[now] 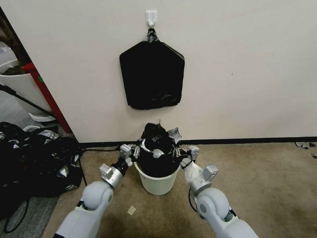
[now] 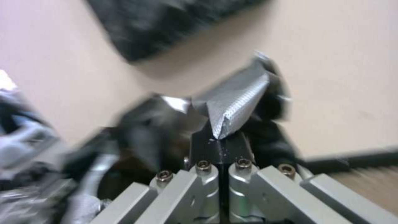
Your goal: Place a trash bag onto the trash bin.
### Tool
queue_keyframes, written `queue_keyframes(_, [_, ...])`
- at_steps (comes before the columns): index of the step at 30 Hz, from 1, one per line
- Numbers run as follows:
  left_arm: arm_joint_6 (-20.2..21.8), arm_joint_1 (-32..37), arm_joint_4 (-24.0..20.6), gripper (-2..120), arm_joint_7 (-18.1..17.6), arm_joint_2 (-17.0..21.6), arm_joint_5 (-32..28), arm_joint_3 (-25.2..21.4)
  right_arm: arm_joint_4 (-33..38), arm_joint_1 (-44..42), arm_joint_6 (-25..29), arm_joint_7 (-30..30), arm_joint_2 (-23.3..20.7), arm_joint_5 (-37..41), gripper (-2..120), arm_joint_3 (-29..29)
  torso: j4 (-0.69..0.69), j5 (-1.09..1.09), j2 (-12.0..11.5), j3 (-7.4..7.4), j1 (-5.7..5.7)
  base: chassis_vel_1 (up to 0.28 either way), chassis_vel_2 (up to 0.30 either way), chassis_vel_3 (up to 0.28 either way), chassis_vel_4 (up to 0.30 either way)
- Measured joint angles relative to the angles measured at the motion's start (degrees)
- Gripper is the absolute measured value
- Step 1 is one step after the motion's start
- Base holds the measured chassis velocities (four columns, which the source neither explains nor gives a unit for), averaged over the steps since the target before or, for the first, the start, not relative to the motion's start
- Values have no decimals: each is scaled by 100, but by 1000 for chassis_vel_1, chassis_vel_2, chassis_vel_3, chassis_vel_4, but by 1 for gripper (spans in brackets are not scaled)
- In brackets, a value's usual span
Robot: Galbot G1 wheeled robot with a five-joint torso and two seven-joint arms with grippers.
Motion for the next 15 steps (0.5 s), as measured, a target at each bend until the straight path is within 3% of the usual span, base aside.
queue_keyframes(1, [0,0,0,0,0,0,0,0,0,0,0,0,0,0,0,0,0,0,0,0,0,0,0,0,0])
queue_keyframes(4, [431,216,-549,0,-622,90,44,191,222,-52,-242,989,-227,73,0,-317,-1,1,0,0,0,0,0,0,0])
queue_keyframes(5, [431,216,-549,0,-622,90,44,191,222,-52,-242,989,-227,73,0,-317,-1,1,0,0,0,0,0,0,0])
queue_keyframes(7, [734,395,-1014,0,-1118,236,106,298,504,-118,-329,1304,-404,211,0,-513,-1,1,0,-1,0,0,0,0,0])
queue_keyframes(8, [734,395,-1014,0,-1118,236,106,298,504,-118,-329,1304,-404,211,0,-513,-1,1,0,-1,0,0,0,0,0])
queue_keyframes(9, [1027,574,-1363,0,-1591,368,161,378,738,-177,-396,1521,-529,330,0,-661,-1,1,0,0,0,0,0,0,0])
queue_keyframes(11, [1419,827,-1765,0,-2208,540,194,461,1129,-278,-545,1930,-667,600,0,-884,0,1,1,-1,0,0,0,0,0])
queue_keyframes(12, [1419,827,-1765,0,-2208,540,194,461,1129,-278,-545,1930,-667,600,0,-884,0,1,1,-1,0,0,0,0,0])
queue_keyframes(14, [1845,1098,-2167,0,-2818,707,251,541,1529,-401,-671,2475,-759,928,0,-1087,0,0,1,-1,0,0,0,0,0])
queue_keyframes(15, [1845,1098,-2167,0,-2818,707,251,541,1529,-401,-671,2475,-759,928,0,-1087,0,0,1,-1,0,0,0,0,0])
